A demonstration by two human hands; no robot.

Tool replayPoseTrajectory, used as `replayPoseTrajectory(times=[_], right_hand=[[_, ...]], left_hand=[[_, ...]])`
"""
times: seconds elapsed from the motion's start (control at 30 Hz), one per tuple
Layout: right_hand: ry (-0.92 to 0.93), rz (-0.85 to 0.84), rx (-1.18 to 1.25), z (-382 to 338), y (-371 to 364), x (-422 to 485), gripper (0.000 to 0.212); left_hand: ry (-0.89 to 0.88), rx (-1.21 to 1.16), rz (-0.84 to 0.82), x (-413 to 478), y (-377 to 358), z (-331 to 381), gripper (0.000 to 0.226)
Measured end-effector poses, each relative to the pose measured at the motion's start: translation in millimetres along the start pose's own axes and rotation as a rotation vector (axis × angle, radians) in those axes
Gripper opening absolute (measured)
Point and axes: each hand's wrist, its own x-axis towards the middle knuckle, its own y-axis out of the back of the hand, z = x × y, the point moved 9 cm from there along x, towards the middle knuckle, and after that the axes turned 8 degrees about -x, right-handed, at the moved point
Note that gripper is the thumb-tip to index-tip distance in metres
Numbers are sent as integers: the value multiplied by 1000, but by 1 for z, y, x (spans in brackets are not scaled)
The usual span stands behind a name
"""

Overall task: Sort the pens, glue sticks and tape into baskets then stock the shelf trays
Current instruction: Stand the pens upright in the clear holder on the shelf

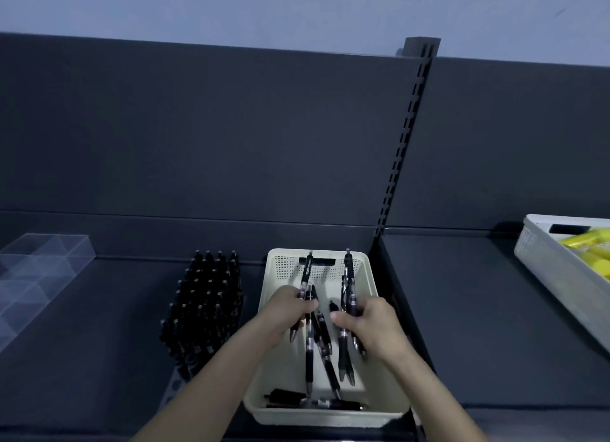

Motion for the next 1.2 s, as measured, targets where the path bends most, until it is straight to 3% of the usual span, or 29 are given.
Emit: replayPoseTrajectory(times=[0.07, 0.17, 0.3, 0.43, 0.6, 0.73, 1.1, 1.2], right_hand=[[45, 36, 85, -5, 13, -8, 26], [120, 52, 198, -18, 27, -20, 23], [209, 37, 305, -36, 35, -40, 24], [276, 30, 276, -46, 29, -57, 41], [318, -60, 286, -59, 8, -75, 34], [350, -132, 290, -73, -14, -86, 15], [367, -201, 293, -109, -71, -102, 9], [364, -208, 305, -124, -96, -109, 19]], left_hand=[[-88, -32, -11, -19, -1, 19, 14], [-192, -80, -88, -50, -13, 46, 7], [-302, -120, -65, -78, -19, 66, 6], [-278, -231, -73, -100, -20, 61, 21], [-194, -431, -10, -121, -3, 38, 14], [-168, -536, 22, -136, 17, 30, 12], [-270, -445, 109, -167, 115, 14, 18], [-253, -363, 150, -175, 157, -2, 17]])
